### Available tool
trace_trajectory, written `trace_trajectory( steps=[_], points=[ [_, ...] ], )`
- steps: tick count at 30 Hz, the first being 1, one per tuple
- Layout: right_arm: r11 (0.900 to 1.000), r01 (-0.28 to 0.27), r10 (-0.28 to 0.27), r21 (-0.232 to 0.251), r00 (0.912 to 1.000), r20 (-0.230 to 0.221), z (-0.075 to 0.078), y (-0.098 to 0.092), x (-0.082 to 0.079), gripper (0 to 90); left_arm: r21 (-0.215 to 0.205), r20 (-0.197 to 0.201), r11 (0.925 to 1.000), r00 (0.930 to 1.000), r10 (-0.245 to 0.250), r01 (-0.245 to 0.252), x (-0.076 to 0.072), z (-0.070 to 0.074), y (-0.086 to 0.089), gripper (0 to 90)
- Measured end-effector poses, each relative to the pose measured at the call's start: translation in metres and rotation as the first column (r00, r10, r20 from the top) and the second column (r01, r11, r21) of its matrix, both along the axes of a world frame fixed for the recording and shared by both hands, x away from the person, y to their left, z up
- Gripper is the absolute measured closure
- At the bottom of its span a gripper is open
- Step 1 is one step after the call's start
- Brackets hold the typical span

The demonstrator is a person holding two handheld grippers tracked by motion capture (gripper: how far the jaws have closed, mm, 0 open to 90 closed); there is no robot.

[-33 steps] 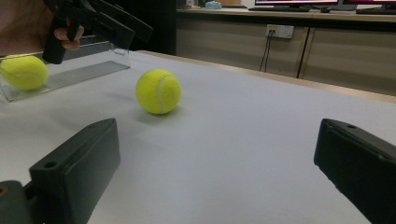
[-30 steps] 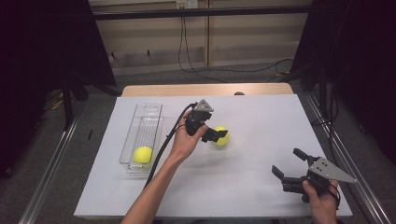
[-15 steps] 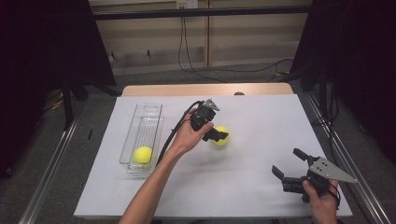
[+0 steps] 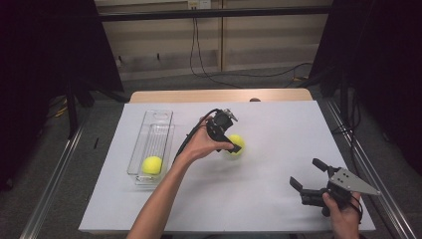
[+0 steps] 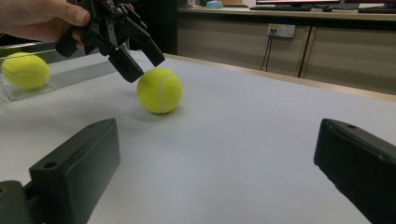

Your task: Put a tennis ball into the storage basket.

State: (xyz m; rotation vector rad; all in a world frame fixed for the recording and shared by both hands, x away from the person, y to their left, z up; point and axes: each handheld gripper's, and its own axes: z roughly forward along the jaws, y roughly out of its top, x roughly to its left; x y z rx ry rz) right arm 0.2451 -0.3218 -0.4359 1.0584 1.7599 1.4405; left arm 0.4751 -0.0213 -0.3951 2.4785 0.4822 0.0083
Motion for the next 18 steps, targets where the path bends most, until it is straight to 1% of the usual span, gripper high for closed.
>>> trace_trajectory(
  steps=[1,2,3,5,7,9,11,13,14,15,18],
  points=[
    [1.0,0.0,0.0,0.001,1.0,-0.001,0.0,0.0,0.0,0.1,0.006,0.003,1.0,1.0,-0.006,0.006,0.0005,-0.0001,-0.0008,5.1],
    [1.0,0.0,0.0,0.001,1.0,-0.001,0.0,0.0,0.0,0.1,0.011,-0.001,0.9998,0.9999,-0.015,0.015,0.0013,-0.0001,-0.0014,5.2],
    [1.0,0.0,0.0,0.0,1.0,-0.001,-0.0001,0.0,0.0,0.1,0.008,-0.007,0.9999,0.9999,-0.012,0.012,0.0015,-0.0007,-0.0025,5.1],
    [1.0,-0.001,0.001,0.0,1.0,0.0,-0.0002,-0.0001,0.0002,0.1,0.014,-0.001,0.9999,1.0,-0.002,0.002,0.0023,-0.0009,-0.004,5.2],
    [1.0,-0.001,0.001,0.0,1.0,-0.001,-0.0001,0.0,0.0001,0.1,0.011,-0.016,0.9999,0.9999,-0.002,0.002,0.004,-0.0019,-0.0047,6.2],
    [1.0,-0.001,0.001,-0.001,1.0,-0.002,-0.0002,0.0,0.0002,0.1,0.029,-0.019,0.9995,0.9998,-0.009,0.009,0.0059,-0.0029,-0.0055,7.6],
    [1.0,0.0,0.0,-0.001,1.0,-0.001,-0.0002,0.0,0.0002,0.1,0.016,-0.032,0.9999,0.9995,0.003,-0.003,0.007,-0.004,-0.0054,9.7],
    [1.0,-0.001,0.001,0.0,1.0,-0.003,-0.0003,0.0,0.0004,0.1,0.02,-0.036,0.9998,0.9994,0.002,-0.001,0.0075,-0.0053,-0.0061,10.5],
    [1.0,-0.001,0.001,0.0,1.0,-0.002,-0.0004,0.0001,0.0005,0.1,0.029,-0.036,0.9995,0.9993,-0.01,0.011,0.0081,-0.0057,-0.0058,11.8],
    [1.0,-0.002,0.002,0.0,1.0,-0.003,-0.0003,0.0002,0.0004,0.1,0.021,-0.046,0.9998,0.9989,-0.002,0.003,0.0079,-0.007,-0.0061,12.4],
    [1.0,-0.002,0.002,-0.001,1.0,-0.002,-0.0004,-0.0001,0.0003,0.1,0.031,-0.056,0.9994,0.9984,-0.013,0.014,0.0094,-0.0098,-0.0064,14.5]
  ],
)
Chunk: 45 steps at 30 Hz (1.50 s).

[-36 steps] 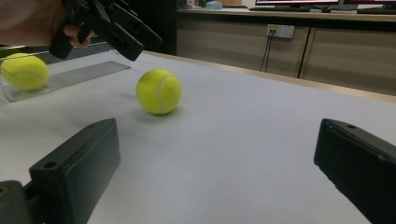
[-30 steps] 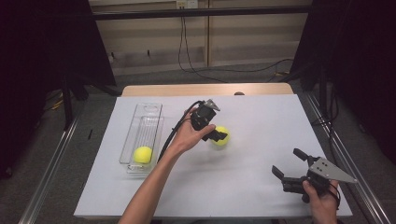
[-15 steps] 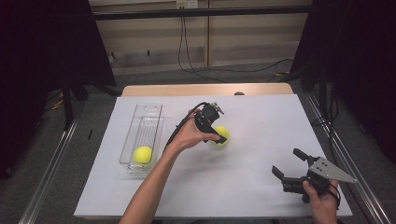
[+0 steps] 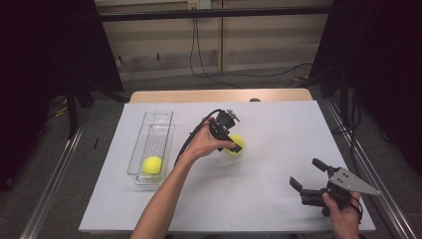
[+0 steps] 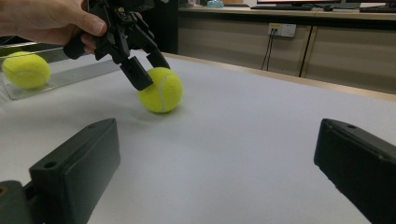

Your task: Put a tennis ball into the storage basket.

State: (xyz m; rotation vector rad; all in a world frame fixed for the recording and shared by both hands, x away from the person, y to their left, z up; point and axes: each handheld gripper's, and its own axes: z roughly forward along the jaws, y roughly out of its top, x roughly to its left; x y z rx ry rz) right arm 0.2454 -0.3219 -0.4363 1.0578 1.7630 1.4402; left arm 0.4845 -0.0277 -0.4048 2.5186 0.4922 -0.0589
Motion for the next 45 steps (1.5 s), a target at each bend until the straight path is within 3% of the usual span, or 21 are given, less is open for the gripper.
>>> trace_trajectory(
  steps=[6,8,12,25,45],
  points=[
    [1.0,0.002,-0.002,0.002,1.0,0.001,0.0,0.0,0.0,0.1,-0.006,-0.022,1.0,0.9997,-0.008,0.007,0.001,-0.006,-0.002,20.2],
    [1.0,0.001,-0.001,0.003,1.0,-0.002,0.0,0.0,0.0,0.1,0.013,-0.015,0.9997,0.9997,-0.02,0.02,0.001,-0.007,-0.003,20.2],
    [1.0,0.001,-0.001,0.003,1.0,-0.003,0.0,0.0,0.0,0.1,0.011,-0.017,0.9997,0.9996,-0.022,0.022,0.001,-0.008,-0.003,25.0],
    [1.0,0.004,-0.004,0.005,1.0,-0.002,0.0,0.0,0.0,0.1,0.002,-0.03,0.9999,0.9995,-0.011,0.012,0.002,-0.008,0.0,26.8],
    [1.0,0.003,-0.003,-0.002,1.0,0.0,0.0,0.0,0.0,0.1,-0.061,-0.011,0.9979,0.9997,0.02,-0.02,-0.005,0.007,0.007,27.0]
  ],
)
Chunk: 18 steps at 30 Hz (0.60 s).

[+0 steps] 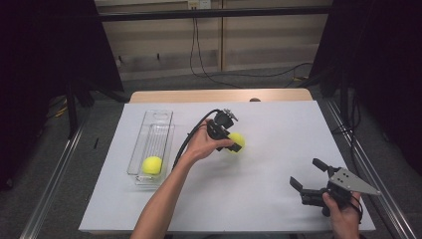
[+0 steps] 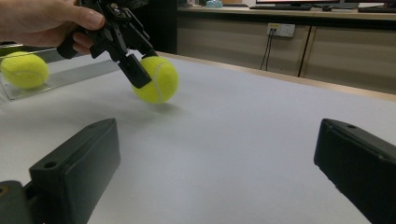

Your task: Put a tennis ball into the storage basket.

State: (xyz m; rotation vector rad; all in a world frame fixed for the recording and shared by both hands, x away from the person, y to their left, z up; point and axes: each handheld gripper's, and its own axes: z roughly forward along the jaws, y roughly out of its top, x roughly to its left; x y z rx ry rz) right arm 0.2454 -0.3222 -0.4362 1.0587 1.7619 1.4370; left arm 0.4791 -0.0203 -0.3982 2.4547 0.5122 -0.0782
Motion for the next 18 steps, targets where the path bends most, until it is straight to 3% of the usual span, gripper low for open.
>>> trace_trajectory(
  steps=[12,18],
  points=[
    [1.0,0.004,-0.004,0.002,1.0,0.001,0.0,0.0,-0.001,0.1,-0.027,0.051,0.9996,0.9987,0.002,-0.001,-0.009,0.016,0.013,27.0],
    [1.0,0.004,-0.004,-0.001,1.0,0.001,0.0,0.001,0.0,0.1,-0.065,0.072,0.9979,0.9974,0.012,-0.007,-0.017,0.024,0.018,27.0]
  ],
)
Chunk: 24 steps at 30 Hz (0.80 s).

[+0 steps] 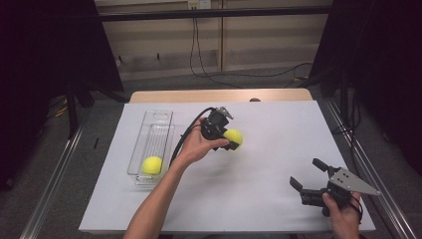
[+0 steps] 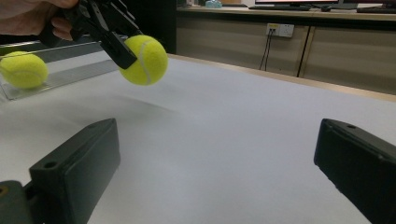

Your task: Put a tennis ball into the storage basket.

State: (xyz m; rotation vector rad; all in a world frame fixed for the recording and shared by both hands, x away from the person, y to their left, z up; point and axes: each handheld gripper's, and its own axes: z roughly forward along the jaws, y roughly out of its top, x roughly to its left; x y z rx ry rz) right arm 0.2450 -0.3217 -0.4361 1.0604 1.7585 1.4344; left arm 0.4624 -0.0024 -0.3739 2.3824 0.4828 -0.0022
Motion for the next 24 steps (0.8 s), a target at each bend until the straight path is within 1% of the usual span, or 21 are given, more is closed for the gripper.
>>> trace_trajectory(
  steps=[5,8,10,14,16,17,18,22,23,24],
  points=[
    [1.0,0.0,0.0,-0.002,1.0,0.0,0.0,0.0,0.0,0.1,-0.028,0.025,0.9996,0.9996,-0.008,0.008,-0.007,0.007,0.003,27.0],
    [1.0,0.0,0.0,0.0,1.0,0.0,0.0,0.0,0.0,0.1,-0.028,0.039,0.9996,0.9992,-0.01,0.011,-0.011,0.009,0.005,27.0],
    [1.0,0.0,0.0,0.0,1.0,0.0,0.0,0.0,0.0,0.1,-0.038,0.042,0.9992,0.999,-0.012,0.014,-0.013,0.009,0.007,27.1],
    [1.0,0.001,-0.001,0.001,1.0,0.0,0.0,0.001,0.0,0.1,-0.063,0.046,0.998,0.9989,-0.002,0.005,-0.017,0.01,0.01,27.0],
    [1.0,-0.001,0.001,0.0,1.0,0.0,0.0,0.001,0.0,0.1,-0.072,0.058,0.9974,0.9983,0.0,0.004,-0.018,0.012,0.013,27.1],
    [1.0,0.0,0.0,0.0,1.0,0.0,0.0,0.001,0.0,0.1,-0.082,0.062,0.9966,0.998,0.011,-0.006,-0.019,0.012,0.013,27.0],
    [1.0,0.001,-0.001,0.001,1.0,0.0,0.0,0.001,0.0,0.1,-0.082,0.07,0.9966,0.9974,0.016,-0.011,-0.021,0.013,0.013,27.0],
    [1.0,0.001,-0.001,0.002,1.0,-0.003,0.0,0.001,0.001,0.1,-0.108,0.08,0.9941,0.9966,0.019,-0.011,-0.026,0.013,0.013,27.0],
    [1.0,-0.001,0.001,0.0,1.0,-0.004,0.0,0.001,0.001,0.1,-0.111,0.084,0.9939,0.9964,0.012,-0.002,-0.027,0.014,0.013,27.0],
    [1.0,-0.002,0.002,-0.002,1.0,-0.005,0.0,0.001,0.001,0.1,-0.122,0.084,0.9925,0.9964,0.014,-0.004,-0.028,0.015,0.013,27.0]
  ],
)
